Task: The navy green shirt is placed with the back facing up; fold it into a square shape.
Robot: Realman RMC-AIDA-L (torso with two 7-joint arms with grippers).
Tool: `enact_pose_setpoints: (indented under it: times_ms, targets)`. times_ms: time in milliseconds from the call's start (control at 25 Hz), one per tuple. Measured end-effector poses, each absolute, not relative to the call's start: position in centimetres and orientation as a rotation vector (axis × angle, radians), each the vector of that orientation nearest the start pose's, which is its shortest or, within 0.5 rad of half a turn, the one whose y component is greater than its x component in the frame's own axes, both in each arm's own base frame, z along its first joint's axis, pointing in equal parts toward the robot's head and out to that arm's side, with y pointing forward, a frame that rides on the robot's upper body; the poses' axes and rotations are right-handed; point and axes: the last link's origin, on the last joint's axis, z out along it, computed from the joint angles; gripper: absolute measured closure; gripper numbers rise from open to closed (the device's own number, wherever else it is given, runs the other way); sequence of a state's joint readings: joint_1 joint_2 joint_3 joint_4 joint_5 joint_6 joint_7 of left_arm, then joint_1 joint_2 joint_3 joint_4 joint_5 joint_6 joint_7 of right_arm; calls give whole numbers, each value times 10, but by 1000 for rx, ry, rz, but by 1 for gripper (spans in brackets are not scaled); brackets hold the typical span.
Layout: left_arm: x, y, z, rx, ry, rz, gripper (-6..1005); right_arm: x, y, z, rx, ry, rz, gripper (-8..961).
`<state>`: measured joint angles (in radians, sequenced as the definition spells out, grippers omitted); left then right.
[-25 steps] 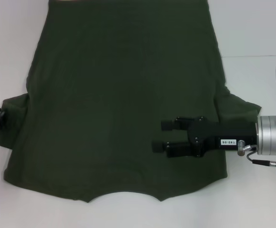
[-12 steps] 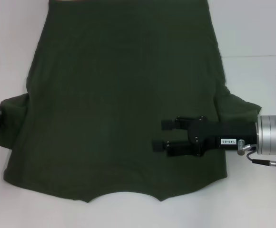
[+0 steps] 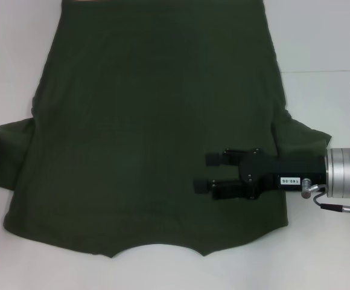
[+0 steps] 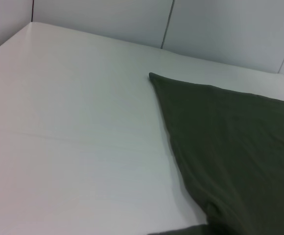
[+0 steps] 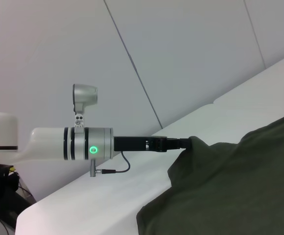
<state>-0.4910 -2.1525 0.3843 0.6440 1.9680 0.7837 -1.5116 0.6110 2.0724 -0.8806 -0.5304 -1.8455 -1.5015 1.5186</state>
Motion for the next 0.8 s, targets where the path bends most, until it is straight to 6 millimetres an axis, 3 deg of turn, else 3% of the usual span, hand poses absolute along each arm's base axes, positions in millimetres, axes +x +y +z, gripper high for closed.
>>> enact_pose_setpoints:
  times_ms: [520,800]
  targets:
    - [-377,364,72,-1656,-1086,-457,999,226,340,-32,-2809,801,820,46]
    - [-375,367,78,-1660,-1058,-430,1000,225,340,-33,-2810,802,823,46]
